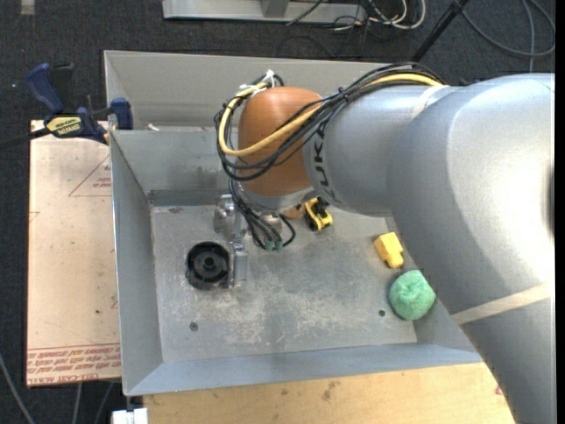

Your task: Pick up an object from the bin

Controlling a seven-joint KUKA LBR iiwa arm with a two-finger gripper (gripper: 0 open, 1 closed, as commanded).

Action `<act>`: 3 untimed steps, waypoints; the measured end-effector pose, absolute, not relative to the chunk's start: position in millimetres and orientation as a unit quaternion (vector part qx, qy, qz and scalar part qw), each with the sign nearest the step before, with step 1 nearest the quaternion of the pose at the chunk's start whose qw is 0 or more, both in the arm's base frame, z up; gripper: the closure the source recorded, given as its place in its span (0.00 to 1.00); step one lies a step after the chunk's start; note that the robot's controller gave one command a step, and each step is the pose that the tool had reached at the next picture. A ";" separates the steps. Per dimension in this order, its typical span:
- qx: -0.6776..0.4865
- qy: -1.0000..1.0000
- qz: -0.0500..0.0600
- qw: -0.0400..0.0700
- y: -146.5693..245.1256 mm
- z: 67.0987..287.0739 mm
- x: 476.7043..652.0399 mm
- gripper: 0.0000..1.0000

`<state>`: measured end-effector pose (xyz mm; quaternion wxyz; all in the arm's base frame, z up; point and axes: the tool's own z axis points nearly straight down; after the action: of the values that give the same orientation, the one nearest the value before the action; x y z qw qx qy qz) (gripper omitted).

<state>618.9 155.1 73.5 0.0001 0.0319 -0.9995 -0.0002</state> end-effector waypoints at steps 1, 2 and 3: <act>0.076 -0.997 -0.001 -0.002 194.4 72.0 617.0 0.00; 0.168 -0.986 -0.001 -0.002 208.4 70.9 611.7 1.00; 0.183 -0.983 -0.001 -0.002 202.8 70.7 610.8 1.00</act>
Offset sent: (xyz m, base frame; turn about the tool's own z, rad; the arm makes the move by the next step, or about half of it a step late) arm -0.0090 0.0468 -0.0035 -0.3072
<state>610.8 202.8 70.7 -0.0018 0.1834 -0.9830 -0.0011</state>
